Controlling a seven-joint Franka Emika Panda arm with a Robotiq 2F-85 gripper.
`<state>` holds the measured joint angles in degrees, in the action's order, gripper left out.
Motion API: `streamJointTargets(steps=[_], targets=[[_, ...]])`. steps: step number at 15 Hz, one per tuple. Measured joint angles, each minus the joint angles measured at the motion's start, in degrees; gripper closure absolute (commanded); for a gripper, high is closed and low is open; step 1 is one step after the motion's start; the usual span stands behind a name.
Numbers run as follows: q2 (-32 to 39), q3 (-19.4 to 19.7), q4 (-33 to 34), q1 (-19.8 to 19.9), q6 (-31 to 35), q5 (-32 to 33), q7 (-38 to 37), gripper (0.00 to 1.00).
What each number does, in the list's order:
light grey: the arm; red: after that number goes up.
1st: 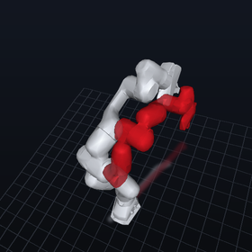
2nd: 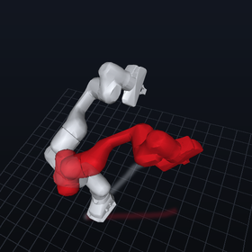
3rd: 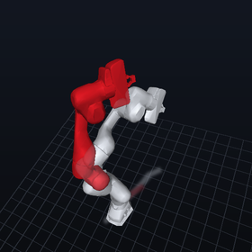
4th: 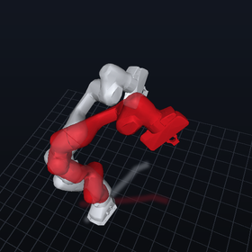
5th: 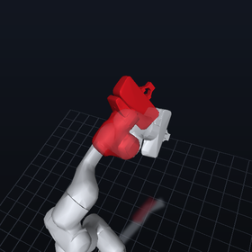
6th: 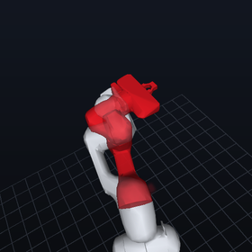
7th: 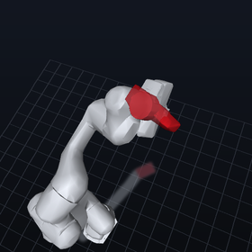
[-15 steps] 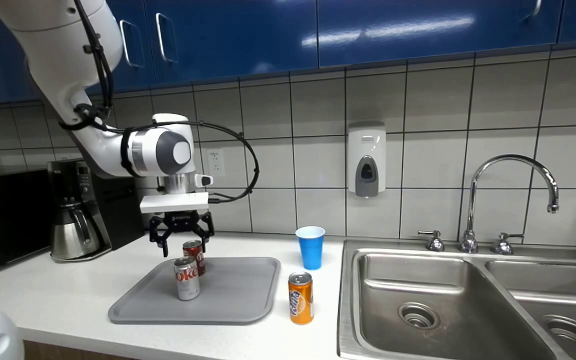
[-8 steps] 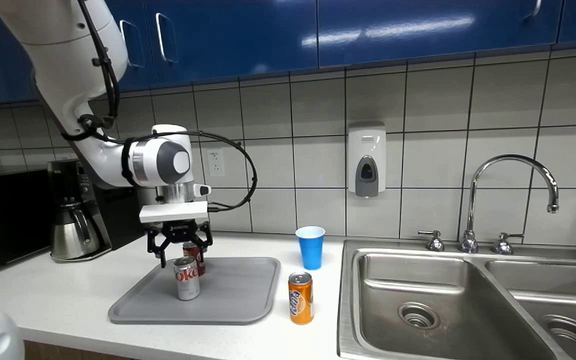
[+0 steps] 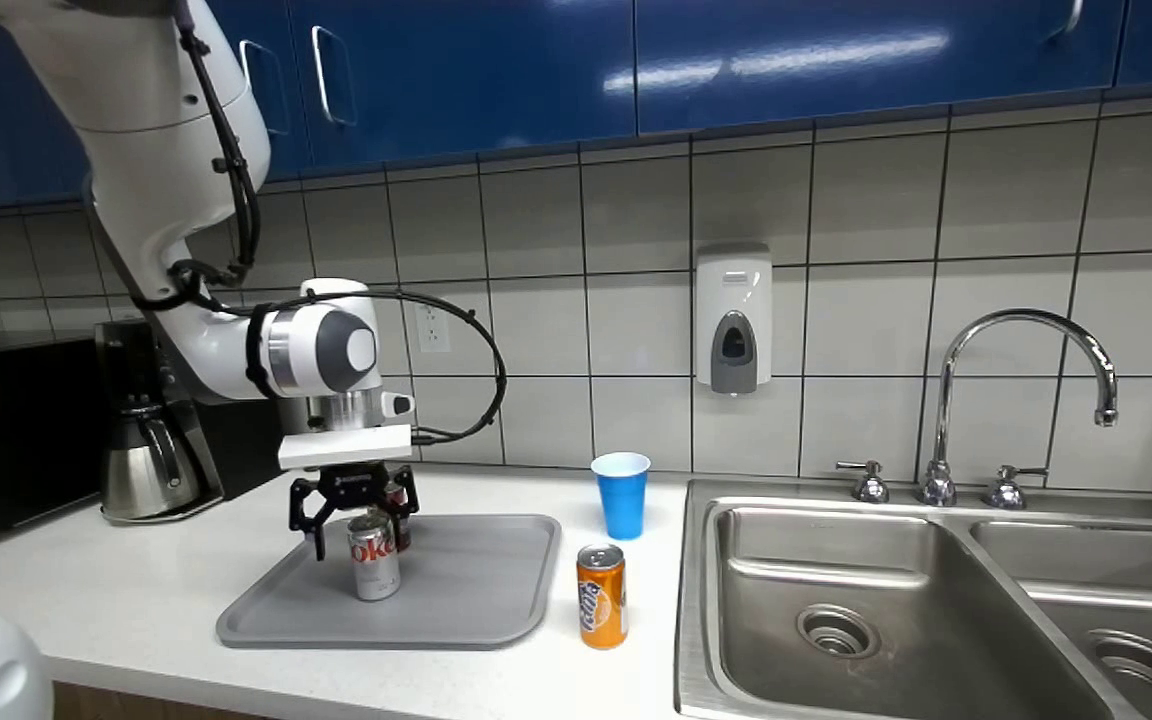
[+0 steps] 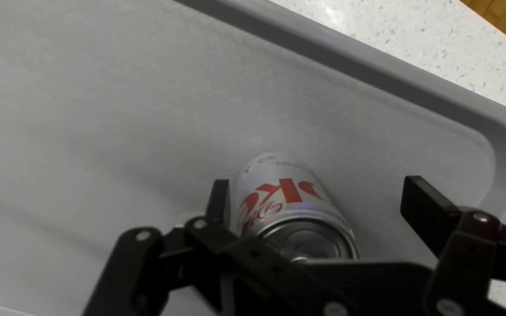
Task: Move the orange can to the right the gray can to the left and the red can forward from the tray
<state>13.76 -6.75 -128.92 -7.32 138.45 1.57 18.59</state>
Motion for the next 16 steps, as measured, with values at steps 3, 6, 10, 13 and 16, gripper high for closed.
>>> streamJointTargets(steps=[3,6,10,13,16], targets=[[0.7,-0.1,0.8,-0.2,0.3,0.9,-0.5,0.00],[1.4,0.0,1.5,-0.2,0.8,3.1,-2.4,0.00],[2.2,0.0,2.3,-0.2,0.9,4.6,-4.3,0.00],[2.9,0.0,2.8,-0.2,0.9,4.7,-4.5,0.00],[3.4,0.0,3.2,-0.2,0.9,4.7,-4.7,0.00]])
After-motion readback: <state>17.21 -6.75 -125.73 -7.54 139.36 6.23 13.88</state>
